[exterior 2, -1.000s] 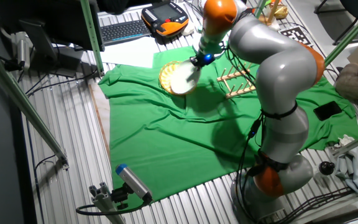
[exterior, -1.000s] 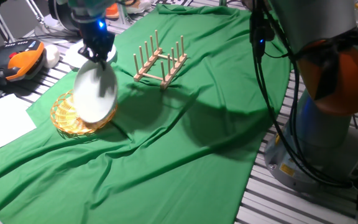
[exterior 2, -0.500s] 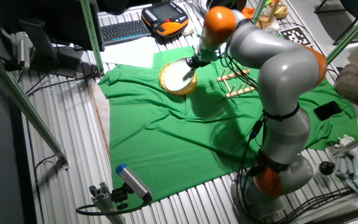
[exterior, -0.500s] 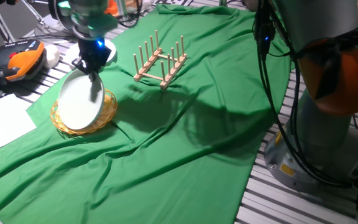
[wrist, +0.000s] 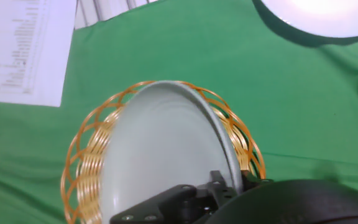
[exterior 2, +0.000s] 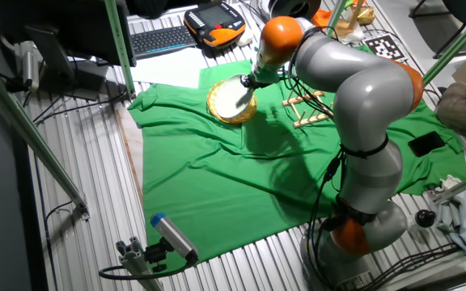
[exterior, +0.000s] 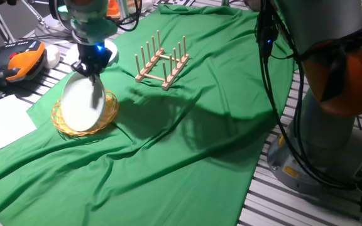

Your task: Take the dish off the dish rack

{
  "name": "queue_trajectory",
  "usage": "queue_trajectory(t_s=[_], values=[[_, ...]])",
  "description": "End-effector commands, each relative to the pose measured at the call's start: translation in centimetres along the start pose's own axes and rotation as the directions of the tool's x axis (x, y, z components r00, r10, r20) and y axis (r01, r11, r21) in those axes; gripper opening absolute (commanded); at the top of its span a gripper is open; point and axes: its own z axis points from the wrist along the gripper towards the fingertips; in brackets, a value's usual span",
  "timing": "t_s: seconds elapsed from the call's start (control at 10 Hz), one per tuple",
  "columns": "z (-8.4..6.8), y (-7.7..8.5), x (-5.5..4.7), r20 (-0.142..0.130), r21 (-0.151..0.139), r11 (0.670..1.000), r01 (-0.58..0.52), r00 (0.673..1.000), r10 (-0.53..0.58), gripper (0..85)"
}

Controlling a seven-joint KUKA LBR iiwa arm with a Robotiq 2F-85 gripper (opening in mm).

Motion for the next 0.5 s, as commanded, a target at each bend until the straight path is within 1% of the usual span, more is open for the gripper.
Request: queue_trajectory(t_s=[0.0, 0.1, 0.2, 0.3, 0.4], values=[[0.1, 0.0, 0.0, 0.005, 0.012, 1.0, -0.003, 1.0, 0.003, 51.0], [0.1, 0.0, 0.0, 0.015, 0.042, 0.999, -0.007, 1.0, 0.006, 68.0], [-0.2, -0.2, -0.2, 0.015, 0.066, 0.998, 0.007, 1.0, -0.008, 85.0], [-0.9, -0.8, -0.7, -0.018, 0.073, 0.997, 0.033, 0.999, -0.031, 85.0], [-1.5, -0.8, -0.9, -0.037, 0.083, 0.996, 0.041, 0.999, -0.038, 85.0]])
